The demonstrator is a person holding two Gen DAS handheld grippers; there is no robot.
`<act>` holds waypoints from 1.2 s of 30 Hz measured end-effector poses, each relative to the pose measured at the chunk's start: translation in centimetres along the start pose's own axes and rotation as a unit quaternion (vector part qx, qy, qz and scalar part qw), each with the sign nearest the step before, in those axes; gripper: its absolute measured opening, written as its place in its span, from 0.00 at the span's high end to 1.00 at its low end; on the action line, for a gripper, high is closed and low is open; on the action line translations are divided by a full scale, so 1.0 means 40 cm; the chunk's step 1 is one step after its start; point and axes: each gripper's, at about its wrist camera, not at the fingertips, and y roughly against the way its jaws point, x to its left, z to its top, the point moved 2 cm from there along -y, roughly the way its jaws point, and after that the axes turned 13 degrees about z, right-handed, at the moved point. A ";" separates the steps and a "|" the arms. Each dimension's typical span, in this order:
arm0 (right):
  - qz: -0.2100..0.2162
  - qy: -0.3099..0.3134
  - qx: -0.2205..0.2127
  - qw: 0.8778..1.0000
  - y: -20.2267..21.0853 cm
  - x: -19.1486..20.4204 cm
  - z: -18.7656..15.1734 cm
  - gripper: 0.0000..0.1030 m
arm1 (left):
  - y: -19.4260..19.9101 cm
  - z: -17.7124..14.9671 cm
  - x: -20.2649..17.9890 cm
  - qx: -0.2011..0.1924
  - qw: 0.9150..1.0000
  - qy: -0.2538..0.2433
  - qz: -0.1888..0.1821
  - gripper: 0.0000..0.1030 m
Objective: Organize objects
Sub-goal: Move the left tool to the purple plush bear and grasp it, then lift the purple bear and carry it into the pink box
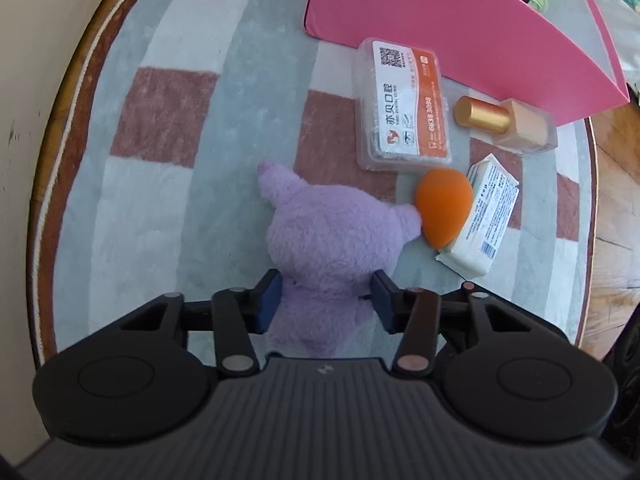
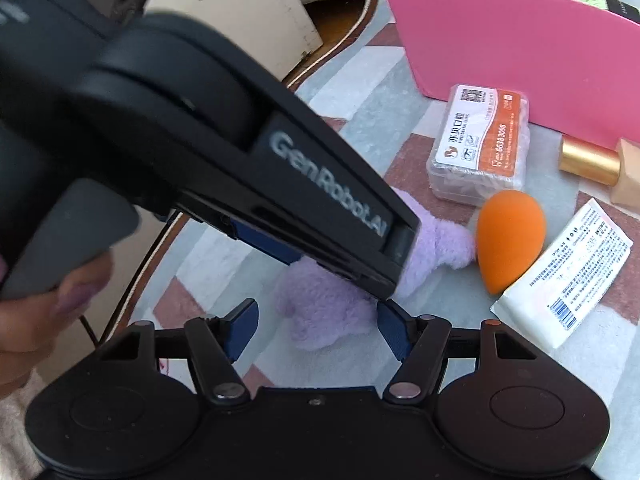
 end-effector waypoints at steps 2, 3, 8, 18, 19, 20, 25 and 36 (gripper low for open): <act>-0.004 -0.005 -0.006 1.000 0.003 -0.002 -0.001 0.30 | -0.001 -0.008 0.001 0.002 1.000 0.009 -0.005 0.63; -0.004 -0.006 -0.009 1.000 0.004 -0.003 -0.001 0.29 | -0.002 -0.013 0.000 0.003 1.000 0.010 -0.007 0.65; -0.022 0.030 -0.004 0.999 -0.004 0.017 -0.007 0.27 | -0.009 -0.022 -0.001 -0.002 1.000 0.023 -0.011 0.66; -0.041 0.065 0.017 0.997 0.030 0.017 -0.012 0.52 | -0.012 -0.049 0.015 -0.033 0.996 0.065 -0.057 0.65; -0.037 0.066 0.025 0.997 0.042 0.019 -0.009 0.53 | 0.003 -0.060 0.015 -0.041 0.995 0.063 -0.065 0.65; -0.035 0.070 0.030 0.996 0.059 0.025 -0.007 0.53 | 0.021 -0.071 0.014 -0.047 0.994 0.062 -0.074 0.65; -0.028 0.097 0.046 0.994 0.173 0.091 0.016 0.53 | 0.155 -0.110 0.016 -0.074 0.989 0.056 -0.113 0.66; -0.099 0.142 -0.006 0.985 0.488 0.295 0.190 0.53 | 0.589 -0.035 -0.036 -0.204 0.970 -0.015 -0.130 0.66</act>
